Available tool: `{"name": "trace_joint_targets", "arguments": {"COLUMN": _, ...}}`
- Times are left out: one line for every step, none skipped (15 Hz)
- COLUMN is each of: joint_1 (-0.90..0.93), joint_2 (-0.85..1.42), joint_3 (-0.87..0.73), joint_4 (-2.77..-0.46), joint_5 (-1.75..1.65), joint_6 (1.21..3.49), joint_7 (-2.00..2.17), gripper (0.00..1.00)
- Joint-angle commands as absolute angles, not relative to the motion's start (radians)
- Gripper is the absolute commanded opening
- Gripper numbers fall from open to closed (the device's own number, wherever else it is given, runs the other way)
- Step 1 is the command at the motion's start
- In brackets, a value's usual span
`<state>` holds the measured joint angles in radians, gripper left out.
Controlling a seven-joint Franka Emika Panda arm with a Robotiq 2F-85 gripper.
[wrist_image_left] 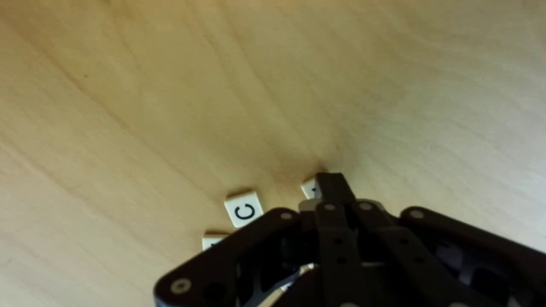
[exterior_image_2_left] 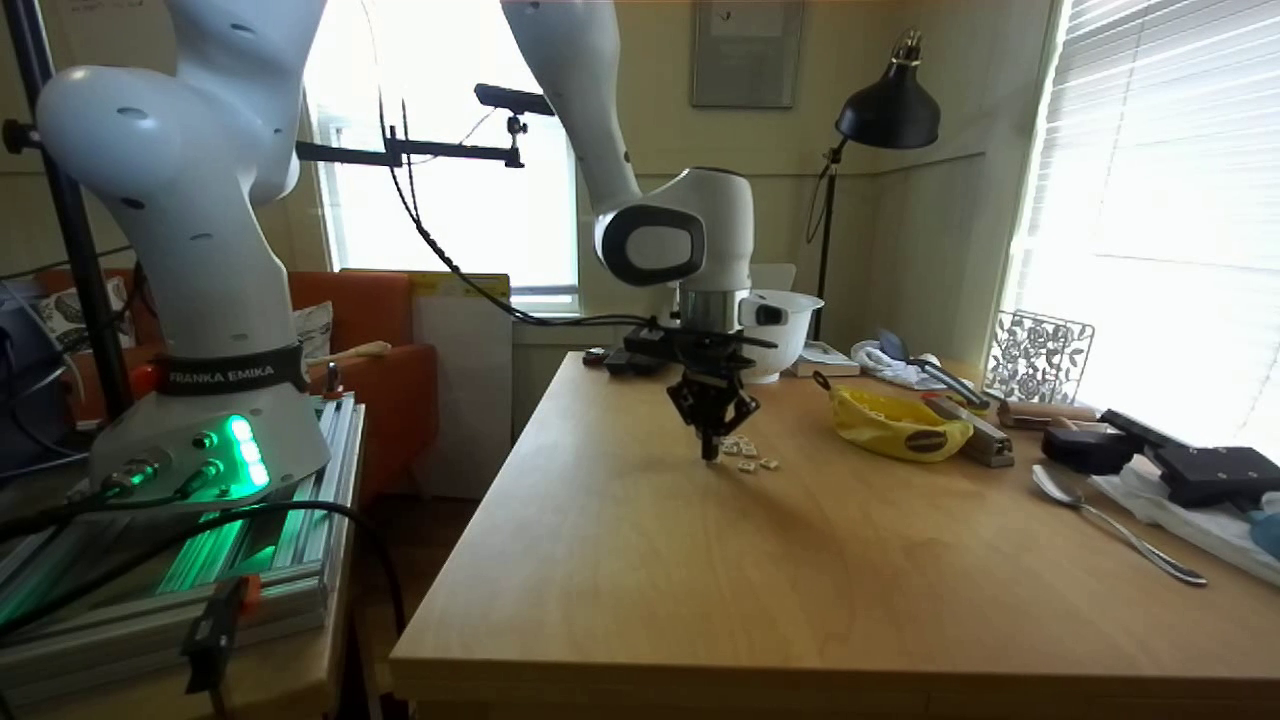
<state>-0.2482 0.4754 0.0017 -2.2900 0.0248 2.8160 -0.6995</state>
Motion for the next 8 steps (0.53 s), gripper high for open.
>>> {"name": "trace_joint_targets", "arguments": {"joint_1": -0.229, "joint_2": 0.502, "joint_3": -0.017, "joint_4": -2.288, "joint_5": 0.010, "joint_6": 2.832, "joint_7": -0.548, "gripper": 0.00}}
{"name": "trace_joint_targets", "arguments": {"joint_1": -0.225, "joint_2": 0.504, "joint_3": -0.021, "joint_4": -2.286, "joint_5": 0.008, "joint_6": 2.840, "joint_7": -0.505, "gripper": 0.00}}
{"name": "trace_joint_targets", "arguments": {"joint_1": -0.224, "joint_2": 0.505, "joint_3": -0.023, "joint_4": -2.285, "joint_5": 0.005, "joint_6": 2.846, "joint_7": -0.468, "gripper": 0.00}}
{"name": "trace_joint_targets", "arguments": {"joint_1": -0.219, "joint_2": 0.508, "joint_3": -0.029, "joint_4": -2.283, "joint_5": 0.002, "joint_6": 2.855, "joint_7": -0.421, "gripper": 0.00}}
{"name": "trace_joint_targets", "arguments": {"joint_1": -0.209, "joint_2": 0.510, "joint_3": -0.041, "joint_4": -2.281, "joint_5": -0.001, "joint_6": 2.863, "joint_7": -0.374, "gripper": 0.00}}
{"name": "trace_joint_targets", "arguments": {"joint_1": -0.197, "joint_2": 0.513, "joint_3": -0.053, "joint_4": -2.278, "joint_5": -0.001, "joint_6": 2.870, "joint_7": -0.327, "gripper": 0.00}}
{"name": "trace_joint_targets", "arguments": {"joint_1": -0.182, "joint_2": 0.516, "joint_3": -0.069, "joint_4": -2.274, "joint_5": -0.003, "joint_6": 2.872, "joint_7": -0.280, "gripper": 0.00}}
{"name": "trace_joint_targets", "arguments": {"joint_1": -0.161, "joint_2": 0.518, "joint_3": -0.089, "joint_4": -2.272, "joint_5": -0.008, "joint_6": 2.875, "joint_7": -0.230, "gripper": 0.00}}
